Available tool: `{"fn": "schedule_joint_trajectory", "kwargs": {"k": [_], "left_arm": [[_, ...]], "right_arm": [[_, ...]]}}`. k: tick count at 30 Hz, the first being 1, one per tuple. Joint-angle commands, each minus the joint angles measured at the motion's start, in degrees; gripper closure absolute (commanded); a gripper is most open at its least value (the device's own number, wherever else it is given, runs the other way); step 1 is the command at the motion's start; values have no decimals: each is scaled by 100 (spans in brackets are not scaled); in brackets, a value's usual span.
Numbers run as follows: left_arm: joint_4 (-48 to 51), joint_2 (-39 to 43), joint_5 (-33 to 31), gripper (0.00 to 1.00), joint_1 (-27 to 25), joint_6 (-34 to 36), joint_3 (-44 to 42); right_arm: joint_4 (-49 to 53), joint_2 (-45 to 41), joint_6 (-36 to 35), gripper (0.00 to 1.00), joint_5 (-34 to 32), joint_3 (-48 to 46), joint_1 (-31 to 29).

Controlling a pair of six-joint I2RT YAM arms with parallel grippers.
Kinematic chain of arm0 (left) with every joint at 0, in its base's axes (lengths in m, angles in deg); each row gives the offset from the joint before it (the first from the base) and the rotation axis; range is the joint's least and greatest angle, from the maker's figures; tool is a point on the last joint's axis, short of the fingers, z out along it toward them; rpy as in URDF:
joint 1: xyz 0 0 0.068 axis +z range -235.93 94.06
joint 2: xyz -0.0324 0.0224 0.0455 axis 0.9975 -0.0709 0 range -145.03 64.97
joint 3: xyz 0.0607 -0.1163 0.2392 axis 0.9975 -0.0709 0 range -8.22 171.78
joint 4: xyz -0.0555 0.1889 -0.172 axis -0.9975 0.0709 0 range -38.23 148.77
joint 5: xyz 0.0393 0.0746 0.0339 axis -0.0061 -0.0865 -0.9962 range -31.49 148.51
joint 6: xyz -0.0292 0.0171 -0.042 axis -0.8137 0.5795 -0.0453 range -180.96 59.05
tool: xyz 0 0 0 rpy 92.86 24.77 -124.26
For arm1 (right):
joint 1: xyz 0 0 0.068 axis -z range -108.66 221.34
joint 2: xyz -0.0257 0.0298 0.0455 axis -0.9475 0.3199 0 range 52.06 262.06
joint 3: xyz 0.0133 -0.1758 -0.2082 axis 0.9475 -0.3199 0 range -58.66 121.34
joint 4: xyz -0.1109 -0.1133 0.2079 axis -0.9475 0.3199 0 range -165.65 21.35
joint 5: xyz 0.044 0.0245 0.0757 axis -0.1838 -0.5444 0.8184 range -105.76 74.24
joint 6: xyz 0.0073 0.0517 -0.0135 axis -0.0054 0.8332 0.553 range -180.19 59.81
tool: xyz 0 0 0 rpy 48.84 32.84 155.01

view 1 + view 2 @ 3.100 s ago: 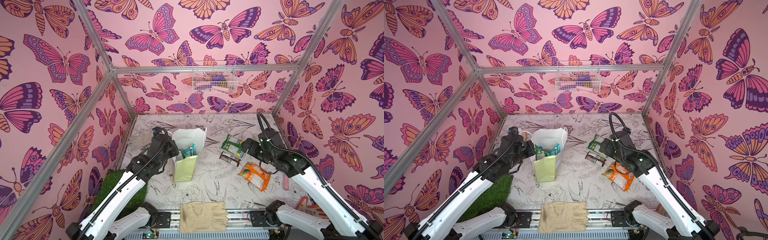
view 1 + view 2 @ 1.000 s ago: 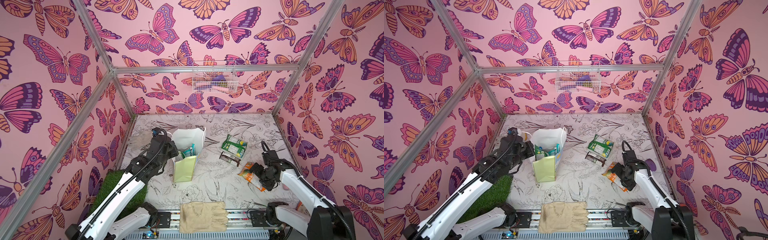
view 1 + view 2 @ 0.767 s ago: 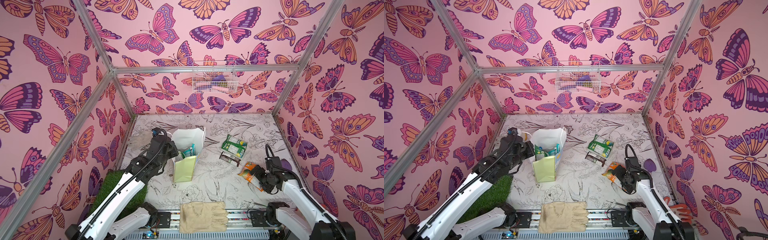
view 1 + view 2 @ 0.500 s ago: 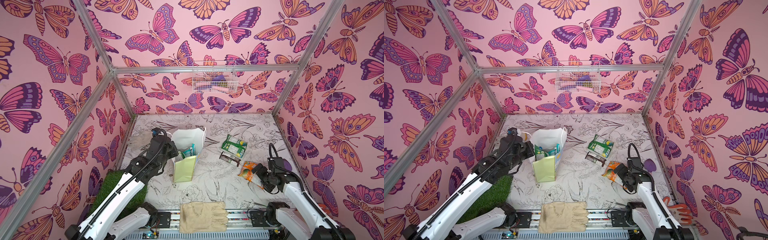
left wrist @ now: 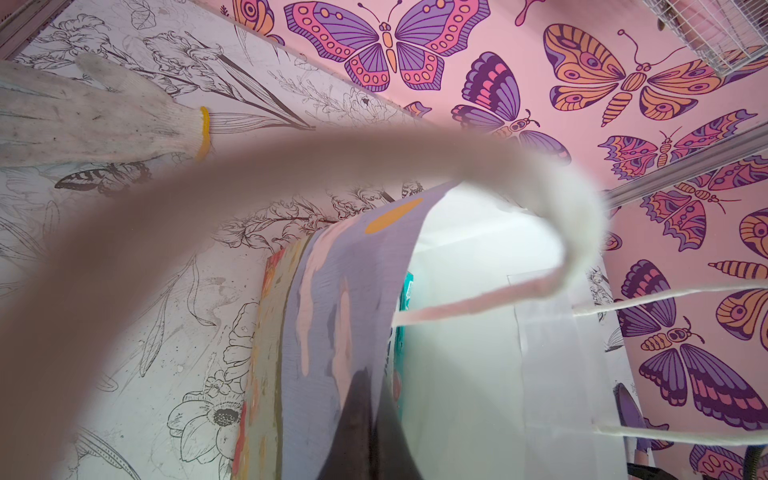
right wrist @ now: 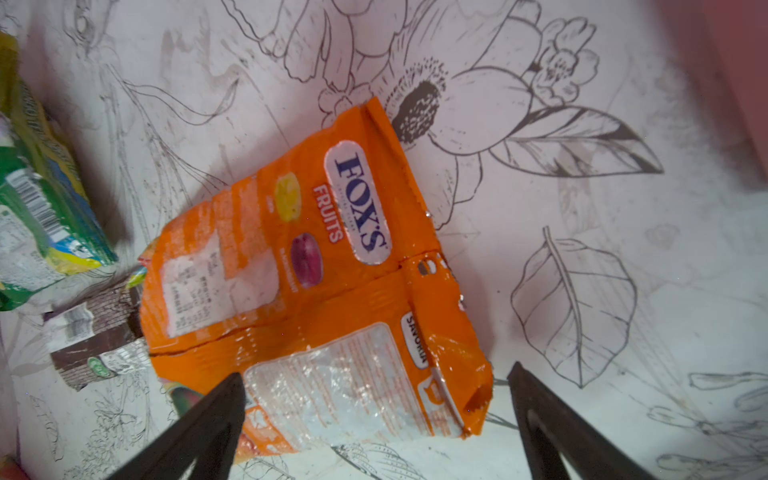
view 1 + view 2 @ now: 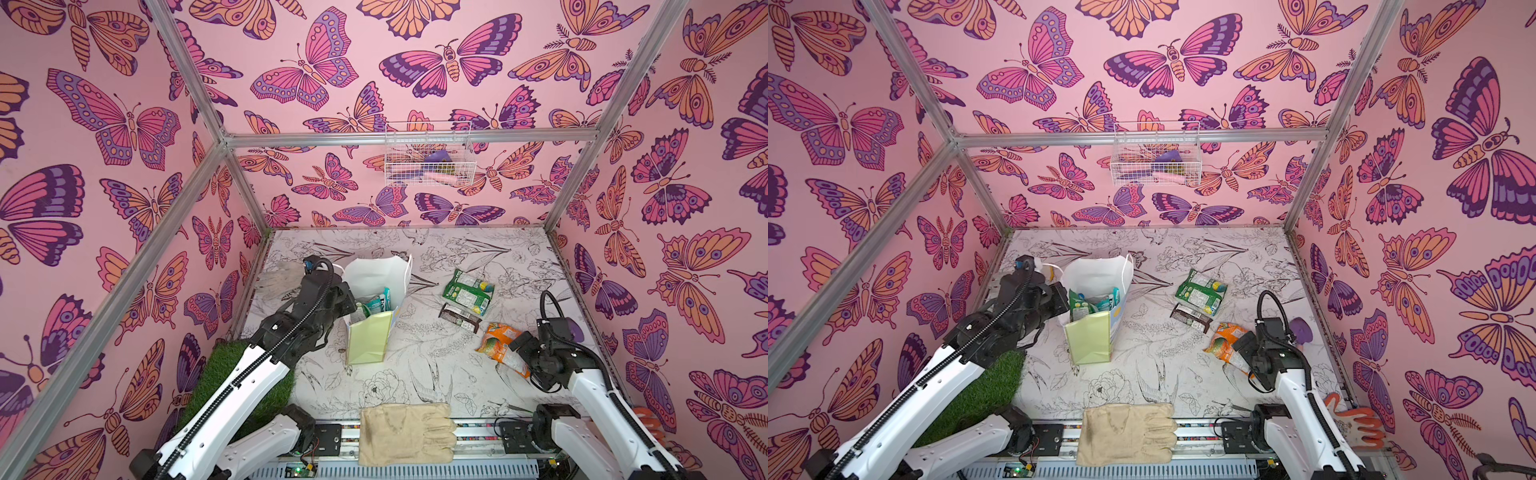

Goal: Place the snacks into the paper bag
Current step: 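Close the right gripper on the edge of the orange packet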

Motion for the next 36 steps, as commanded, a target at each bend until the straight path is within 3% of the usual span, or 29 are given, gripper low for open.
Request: {"fn": "schedule_joint_trajectory", "kwargs": {"k": [1, 8, 20, 28, 34, 36], "left_arm": [[-113, 9, -22, 100, -2, -35, -39], [-107, 16, -46, 100, 0, 24, -19], [-99, -17, -57, 100, 0, 30, 22], [-107, -4, -40, 100, 6, -8, -12], [-112, 9, -31, 100, -2, -17, -30], [-108, 18, -40, 100, 3, -9, -39]], "right_arm": [[-352, 231, 1, 1, 182, -69, 30], [-1235, 227, 61, 0, 667, -401, 34], [-2273, -826, 689, 8, 616, -1318, 30], [-2818, -888, 652, 25, 923, -1499, 37], [-3183, -705, 668, 62, 1101, -1512, 30], [-3183, -692, 670, 70, 1106, -1522, 30]]}}
